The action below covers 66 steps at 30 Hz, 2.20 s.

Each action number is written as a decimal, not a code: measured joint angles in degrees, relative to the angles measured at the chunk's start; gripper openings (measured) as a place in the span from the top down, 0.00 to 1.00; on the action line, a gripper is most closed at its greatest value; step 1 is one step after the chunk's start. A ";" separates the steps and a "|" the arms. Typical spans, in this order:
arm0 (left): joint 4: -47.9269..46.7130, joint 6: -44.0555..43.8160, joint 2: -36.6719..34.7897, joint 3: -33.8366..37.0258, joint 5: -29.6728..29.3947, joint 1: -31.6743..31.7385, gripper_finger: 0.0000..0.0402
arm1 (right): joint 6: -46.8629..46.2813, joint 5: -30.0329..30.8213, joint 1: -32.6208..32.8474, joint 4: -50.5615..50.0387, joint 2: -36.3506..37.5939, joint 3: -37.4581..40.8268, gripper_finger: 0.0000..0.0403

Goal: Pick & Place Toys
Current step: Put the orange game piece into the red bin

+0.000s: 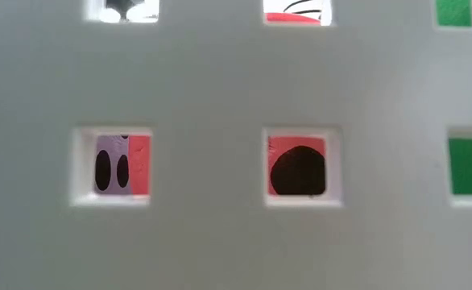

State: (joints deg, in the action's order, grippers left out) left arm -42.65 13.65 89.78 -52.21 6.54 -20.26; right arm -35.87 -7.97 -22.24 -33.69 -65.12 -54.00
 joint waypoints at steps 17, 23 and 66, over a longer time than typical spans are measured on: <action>3.06 12.57 0.07 2.99 0.41 -2.72 0.36 | -0.64 0.15 1.50 0.04 0.00 0.00 0.23; 6.60 15.17 0.07 3.91 0.25 -2.79 0.36 | -0.92 0.18 2.56 0.07 0.00 0.00 0.23; 8.71 -13.26 -0.05 5.84 -1.26 -2.90 0.66 | -4.05 0.48 3.23 0.42 0.00 0.00 0.23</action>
State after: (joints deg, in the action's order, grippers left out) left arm -33.94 0.40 89.73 -46.37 5.28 -23.16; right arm -39.92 -7.49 -19.00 -33.27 -65.12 -54.00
